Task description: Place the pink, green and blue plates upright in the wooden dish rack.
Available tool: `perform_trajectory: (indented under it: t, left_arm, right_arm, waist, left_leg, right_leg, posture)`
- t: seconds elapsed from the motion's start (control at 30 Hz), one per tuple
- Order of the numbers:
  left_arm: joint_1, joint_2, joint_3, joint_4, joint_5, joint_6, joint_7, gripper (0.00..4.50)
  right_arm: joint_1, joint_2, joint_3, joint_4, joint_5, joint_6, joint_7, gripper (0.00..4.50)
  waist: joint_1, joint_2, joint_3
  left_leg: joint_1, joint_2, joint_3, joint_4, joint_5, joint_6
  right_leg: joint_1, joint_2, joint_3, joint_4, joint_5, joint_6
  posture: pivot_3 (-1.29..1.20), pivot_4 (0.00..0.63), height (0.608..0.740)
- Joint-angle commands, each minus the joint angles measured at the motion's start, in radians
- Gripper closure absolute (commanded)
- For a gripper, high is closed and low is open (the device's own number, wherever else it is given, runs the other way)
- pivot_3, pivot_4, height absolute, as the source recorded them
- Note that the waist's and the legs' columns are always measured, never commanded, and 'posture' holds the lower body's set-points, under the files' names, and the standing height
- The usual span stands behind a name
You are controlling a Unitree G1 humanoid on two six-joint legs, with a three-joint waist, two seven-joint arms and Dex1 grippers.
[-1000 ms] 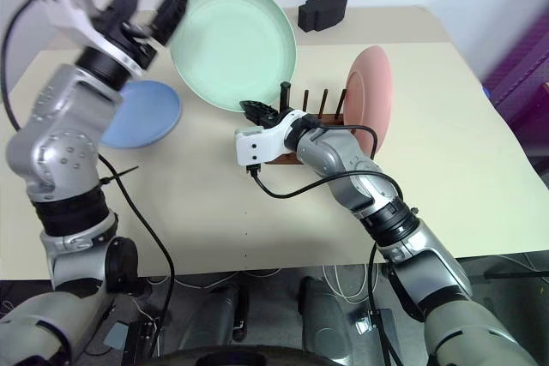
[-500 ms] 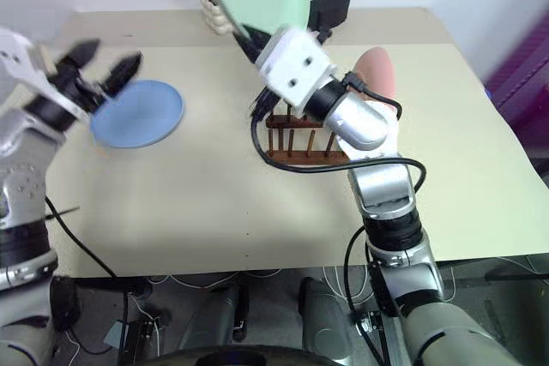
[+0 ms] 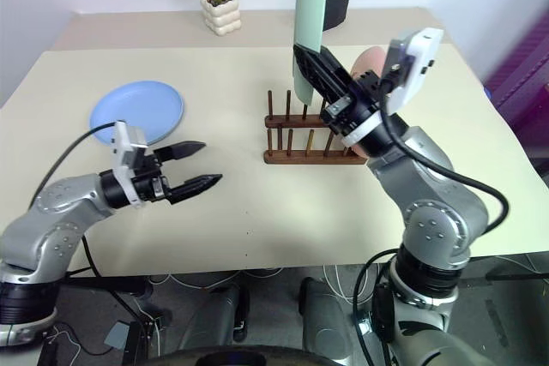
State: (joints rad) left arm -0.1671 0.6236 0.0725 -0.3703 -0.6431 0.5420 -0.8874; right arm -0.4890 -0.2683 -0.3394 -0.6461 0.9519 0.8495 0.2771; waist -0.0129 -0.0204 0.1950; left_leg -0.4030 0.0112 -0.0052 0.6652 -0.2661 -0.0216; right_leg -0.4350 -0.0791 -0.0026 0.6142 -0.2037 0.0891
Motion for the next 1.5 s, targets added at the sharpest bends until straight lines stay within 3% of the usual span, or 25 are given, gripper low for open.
perform_trajectory:
  t: [0.03, 0.37, 1.43, 1.47, 1.5]
  left_arm:
    - [0.001, -0.012, -0.061, -0.06, 0.025, -0.028, -0.012, 0.03]
    - [-0.007, -0.049, -0.1, -0.068, 0.033, -0.039, 0.003, 0.03]
    - [0.009, -0.065, -0.104, -0.058, 0.055, -0.07, 0.001, 0.03]
    - [0.01, -0.065, -0.103, -0.059, 0.054, -0.07, 0.001, 0.0]
    - [0.011, -0.065, -0.102, -0.059, 0.054, -0.07, 0.001, 0.0]
  right_arm:
    - [0.004, -0.06, -0.049, 0.002, 0.101, 0.023, -0.051, 4.5]
    - [0.03, -0.178, -0.031, 0.069, 0.199, 0.022, -0.093, 4.5]
    - [0.008, -0.307, 0.007, 0.269, 0.338, 0.063, -0.085, 4.5]
    - [0.007, -0.307, 0.006, 0.272, 0.341, 0.062, -0.086, 3.96]
    - [0.006, -0.305, 0.005, 0.274, 0.343, 0.06, -0.088, 3.78]
  waist:
    - [0.0, 0.0, 0.0]
    - [-0.001, 0.0, 0.0]
    - [0.002, 0.0, 0.0]
    - [0.002, 0.0, 0.0]
    - [0.001, 0.0, 0.0]
  left_leg:
    - [0.0, 0.0, 0.0, 0.0, 0.0, 0.0]
    - [0.0, 0.0, 0.0, 0.0, 0.0, 0.0]
    - [-0.001, 0.0, 0.0, 0.0, 0.0, 0.0]
    - [-0.001, 0.0, 0.0, 0.0, 0.0, 0.0]
    - [-0.001, 0.0, 0.0, 0.0, 0.0, 0.0]
  right_leg:
    - [0.0, 0.0, 0.0, 0.0, 0.0, 0.0]
    - [0.0, 0.001, 0.0, 0.0, 0.0, 0.0]
    - [0.0, 0.001, 0.0, -0.001, 0.0, 0.0]
    - [0.0, 0.001, 0.0, -0.001, 0.0, 0.0]
    - [0.0, 0.001, 0.0, -0.001, 0.0, 0.0]
  posture:
    - [0.0, 0.15, 0.74]
    - [0.0, 0.15, 0.74]
    - [0.0, 0.15, 0.74]
    - [0.0, 0.15, 0.74]
    - [0.0, 0.15, 0.74]
